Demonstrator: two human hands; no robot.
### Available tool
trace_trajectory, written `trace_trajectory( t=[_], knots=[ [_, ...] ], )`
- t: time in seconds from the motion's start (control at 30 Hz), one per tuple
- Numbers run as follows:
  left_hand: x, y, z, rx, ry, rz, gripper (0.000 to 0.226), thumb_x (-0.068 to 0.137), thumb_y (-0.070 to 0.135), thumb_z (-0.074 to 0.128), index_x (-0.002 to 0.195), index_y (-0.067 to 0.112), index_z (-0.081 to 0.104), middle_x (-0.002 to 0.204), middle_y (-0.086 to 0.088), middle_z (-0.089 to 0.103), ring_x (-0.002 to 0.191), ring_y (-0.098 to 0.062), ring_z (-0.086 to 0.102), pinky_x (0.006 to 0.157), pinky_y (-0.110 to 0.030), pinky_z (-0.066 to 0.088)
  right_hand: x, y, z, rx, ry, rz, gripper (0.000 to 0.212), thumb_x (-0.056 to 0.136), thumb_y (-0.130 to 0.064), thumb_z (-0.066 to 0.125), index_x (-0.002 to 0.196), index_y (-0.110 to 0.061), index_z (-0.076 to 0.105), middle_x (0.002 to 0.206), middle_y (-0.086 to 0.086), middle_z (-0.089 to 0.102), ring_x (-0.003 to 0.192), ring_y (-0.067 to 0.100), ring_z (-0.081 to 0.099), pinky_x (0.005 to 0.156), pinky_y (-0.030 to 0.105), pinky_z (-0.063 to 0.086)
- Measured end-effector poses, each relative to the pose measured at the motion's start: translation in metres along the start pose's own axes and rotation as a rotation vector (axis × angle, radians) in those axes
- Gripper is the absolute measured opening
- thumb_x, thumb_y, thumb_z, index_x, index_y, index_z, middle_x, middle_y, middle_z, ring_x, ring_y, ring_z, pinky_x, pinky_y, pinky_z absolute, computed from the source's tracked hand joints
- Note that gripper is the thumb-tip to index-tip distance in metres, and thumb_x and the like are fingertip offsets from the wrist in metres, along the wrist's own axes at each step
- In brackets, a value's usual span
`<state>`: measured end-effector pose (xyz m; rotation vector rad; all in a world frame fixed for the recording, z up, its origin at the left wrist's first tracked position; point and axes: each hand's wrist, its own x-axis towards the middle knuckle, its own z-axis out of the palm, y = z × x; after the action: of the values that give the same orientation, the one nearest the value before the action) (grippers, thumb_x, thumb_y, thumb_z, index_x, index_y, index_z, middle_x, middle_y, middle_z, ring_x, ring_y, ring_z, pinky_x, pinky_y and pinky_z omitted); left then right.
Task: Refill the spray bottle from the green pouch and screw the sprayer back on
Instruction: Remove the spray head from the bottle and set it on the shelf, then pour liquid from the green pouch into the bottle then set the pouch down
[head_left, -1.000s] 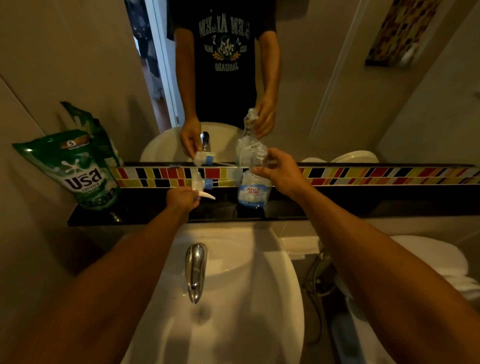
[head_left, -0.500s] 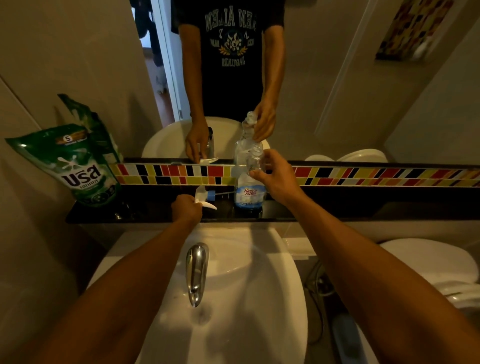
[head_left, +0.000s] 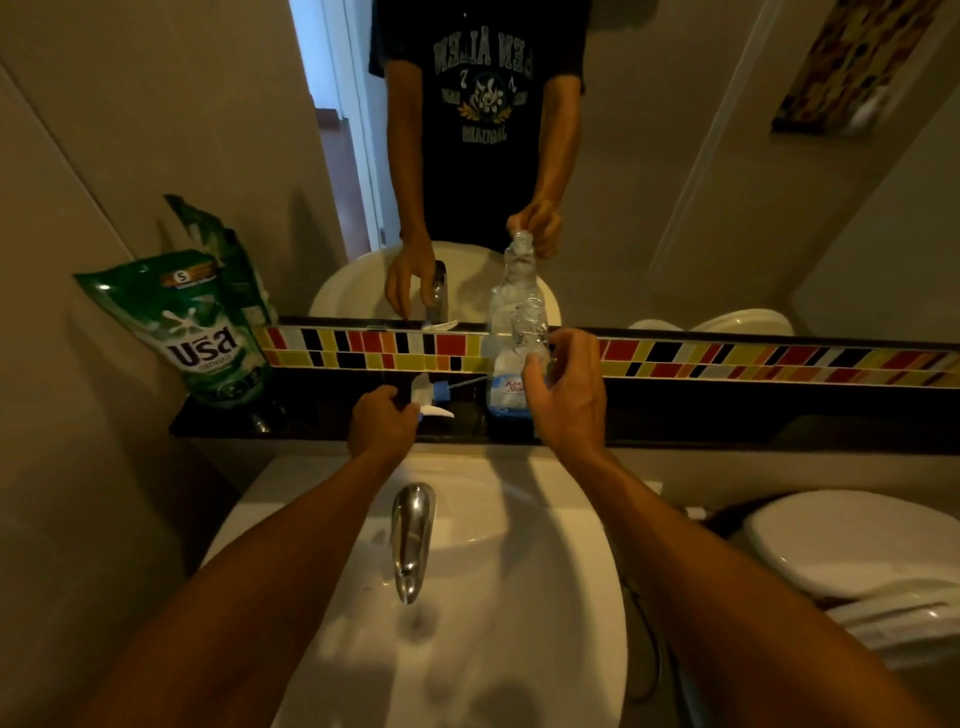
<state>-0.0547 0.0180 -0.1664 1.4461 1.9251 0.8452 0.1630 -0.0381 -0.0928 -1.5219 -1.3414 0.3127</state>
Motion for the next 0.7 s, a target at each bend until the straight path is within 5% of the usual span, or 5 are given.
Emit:
trace_trajectory(
  t=[0.37, 0.5, 0.7],
  knots=[
    [-0.002, -0.024, -0.137, 0.014, 0.26, 0.047, 0.037, 0.093, 0.023, 0.063, 0.129, 0.015, 0.057, 0.123, -0.014, 0.064, 0.109, -0.033, 0.063, 0.09, -0.046, 0.055, -0.016, -0.063, 0.091, 0.086, -0.342, -0.05, 0.016, 0.102, -0.022, 0.06, 0.118, -0.02, 0.059, 0.088, -0.005, 0.062, 0.072, 0.006, 0.062, 0.066, 0.03, 0.052],
    [0.002, -0.035, -0.184, -0.029, 0.296, 0.022, 0.045, 0.09, 0.028, 0.063, 0.134, 0.025, 0.054, 0.129, -0.008, 0.064, 0.108, -0.029, 0.066, 0.088, -0.046, 0.058, -0.01, -0.092, 0.127, 0.121, -0.444, -0.044, 0.014, 0.102, -0.027, 0.06, 0.116, -0.026, 0.06, 0.092, -0.004, 0.067, 0.079, 0.016, 0.069, 0.075, 0.046, 0.062],
    [0.015, -0.036, -0.227, -0.067, 0.354, 0.029, 0.041, 0.092, 0.015, 0.062, 0.132, 0.02, 0.057, 0.121, -0.006, 0.068, 0.104, -0.025, 0.067, 0.076, -0.035, 0.056, 0.006, -0.133, 0.178, 0.17, -0.557, 0.001, 0.04, 0.104, -0.023, 0.057, 0.144, -0.016, 0.052, 0.108, 0.002, 0.068, 0.099, 0.021, 0.069, 0.091, 0.046, 0.059]
  ],
)
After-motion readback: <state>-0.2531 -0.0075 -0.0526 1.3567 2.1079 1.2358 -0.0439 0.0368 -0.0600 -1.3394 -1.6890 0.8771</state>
